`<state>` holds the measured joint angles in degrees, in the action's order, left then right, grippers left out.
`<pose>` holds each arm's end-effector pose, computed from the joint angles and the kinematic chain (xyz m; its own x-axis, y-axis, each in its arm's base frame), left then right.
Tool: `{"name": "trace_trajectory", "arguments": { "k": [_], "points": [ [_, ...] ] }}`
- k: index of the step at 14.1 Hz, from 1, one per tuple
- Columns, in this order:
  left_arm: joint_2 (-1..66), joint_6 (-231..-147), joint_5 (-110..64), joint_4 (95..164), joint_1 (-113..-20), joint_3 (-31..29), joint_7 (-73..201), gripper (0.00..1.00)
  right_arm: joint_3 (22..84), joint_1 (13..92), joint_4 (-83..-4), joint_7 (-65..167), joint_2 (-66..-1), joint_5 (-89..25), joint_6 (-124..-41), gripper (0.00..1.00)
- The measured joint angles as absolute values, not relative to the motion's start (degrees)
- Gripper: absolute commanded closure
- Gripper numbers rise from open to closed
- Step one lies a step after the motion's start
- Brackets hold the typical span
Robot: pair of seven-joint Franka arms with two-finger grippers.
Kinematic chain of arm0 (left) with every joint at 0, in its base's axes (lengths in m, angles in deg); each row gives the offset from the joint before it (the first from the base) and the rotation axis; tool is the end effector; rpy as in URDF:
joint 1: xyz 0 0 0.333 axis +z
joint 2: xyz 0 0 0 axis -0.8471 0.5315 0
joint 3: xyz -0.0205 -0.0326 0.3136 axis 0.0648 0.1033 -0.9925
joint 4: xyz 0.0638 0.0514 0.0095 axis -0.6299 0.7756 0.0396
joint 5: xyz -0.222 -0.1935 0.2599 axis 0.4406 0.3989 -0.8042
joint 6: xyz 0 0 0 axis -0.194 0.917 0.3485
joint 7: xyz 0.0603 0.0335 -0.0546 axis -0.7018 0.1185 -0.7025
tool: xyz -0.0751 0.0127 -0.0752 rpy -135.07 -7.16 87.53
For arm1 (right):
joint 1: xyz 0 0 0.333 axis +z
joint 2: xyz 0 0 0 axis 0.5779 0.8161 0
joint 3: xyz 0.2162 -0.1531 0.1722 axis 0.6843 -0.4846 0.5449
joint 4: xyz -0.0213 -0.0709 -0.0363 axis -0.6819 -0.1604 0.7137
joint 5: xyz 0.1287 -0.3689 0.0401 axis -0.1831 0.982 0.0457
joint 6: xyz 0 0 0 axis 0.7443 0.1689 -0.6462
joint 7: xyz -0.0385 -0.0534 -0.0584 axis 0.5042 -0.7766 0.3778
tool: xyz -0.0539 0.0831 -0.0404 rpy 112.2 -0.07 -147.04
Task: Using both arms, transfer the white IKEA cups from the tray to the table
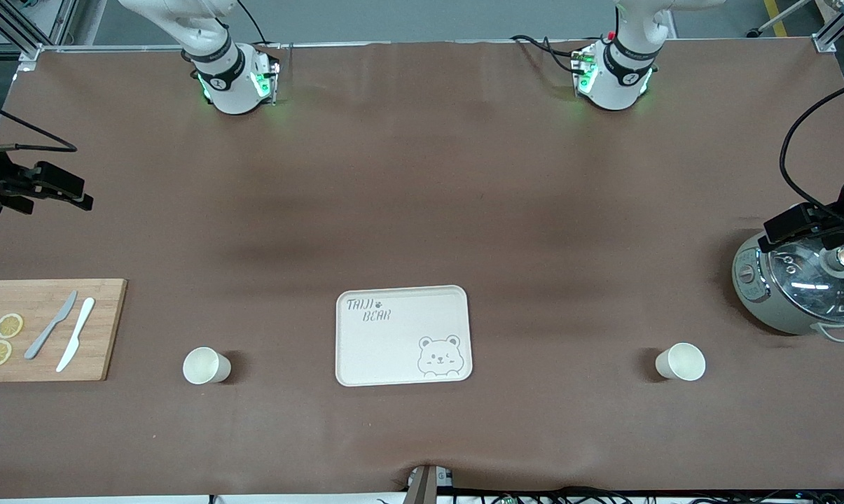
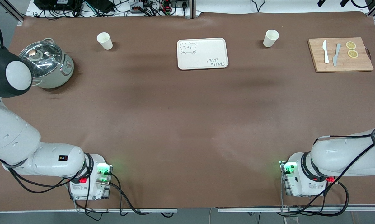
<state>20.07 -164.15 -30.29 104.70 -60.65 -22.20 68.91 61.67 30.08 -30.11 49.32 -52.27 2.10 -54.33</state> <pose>0.6275 -0.0022 0.6173 0.9970 0.0397 0.0661 0.0384 -0.9990 0.0206 0.5752 -0.0142 0.6161 0.9989 0.0305 -0.0345 0.0283 -0.9976 -0.0628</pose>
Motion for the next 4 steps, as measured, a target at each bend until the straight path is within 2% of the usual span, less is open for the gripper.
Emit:
{"name": "trace_trajectory", "arguments": {
  "k": [4],
  "points": [
    [19.7,-163.9,-33.0,104.5,-60.8,-20.6,71.2,0.00,61.8,30.2,-30.5,49.3,-52.0,2.1,-55.0,0.00]
  ]
}}
